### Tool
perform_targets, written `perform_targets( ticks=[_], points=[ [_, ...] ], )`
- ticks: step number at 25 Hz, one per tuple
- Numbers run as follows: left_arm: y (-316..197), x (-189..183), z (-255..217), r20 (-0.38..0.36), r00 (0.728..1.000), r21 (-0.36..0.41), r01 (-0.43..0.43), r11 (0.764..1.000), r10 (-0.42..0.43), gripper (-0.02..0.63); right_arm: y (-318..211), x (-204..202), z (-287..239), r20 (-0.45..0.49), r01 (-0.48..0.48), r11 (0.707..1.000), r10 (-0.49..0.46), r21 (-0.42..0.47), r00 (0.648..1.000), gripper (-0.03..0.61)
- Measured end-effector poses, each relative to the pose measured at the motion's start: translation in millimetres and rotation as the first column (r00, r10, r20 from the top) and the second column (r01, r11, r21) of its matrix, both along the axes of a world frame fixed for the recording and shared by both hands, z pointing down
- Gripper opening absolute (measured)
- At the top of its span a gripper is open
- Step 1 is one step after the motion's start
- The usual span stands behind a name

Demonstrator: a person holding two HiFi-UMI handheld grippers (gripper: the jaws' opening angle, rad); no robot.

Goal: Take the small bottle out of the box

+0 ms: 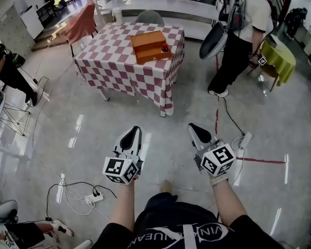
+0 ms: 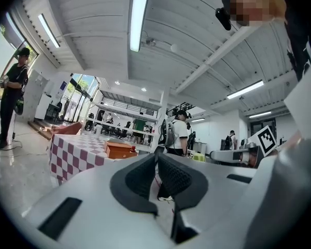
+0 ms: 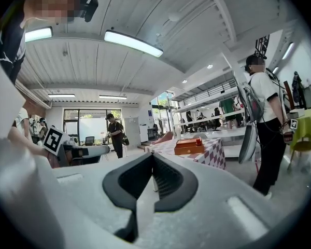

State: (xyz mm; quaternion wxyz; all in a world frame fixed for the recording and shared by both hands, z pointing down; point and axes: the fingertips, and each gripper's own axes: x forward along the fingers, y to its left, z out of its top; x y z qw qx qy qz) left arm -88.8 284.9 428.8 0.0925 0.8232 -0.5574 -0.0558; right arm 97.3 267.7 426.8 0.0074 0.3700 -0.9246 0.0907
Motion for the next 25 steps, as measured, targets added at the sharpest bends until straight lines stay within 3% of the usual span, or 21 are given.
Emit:
perform_targets(
  ticks=[15,25],
  points=[
    [-52.7,-15.6,0.9,0.013,0.999,0.003,-0.034,0.999,0.034,0.025,-45.3,-21.9,8.8,-0.019,-0.008,1.0,0.008,-0.006,1.0,0.006],
    [-96.7,-42.8,-5.7,0.014,1.0,0.008,0.012,1.0,-0.012,0.025,-103.0,-41.7,-0.5,0.007,0.018,1.0,-0.018,-0.007,1.0,0.006]
  ],
)
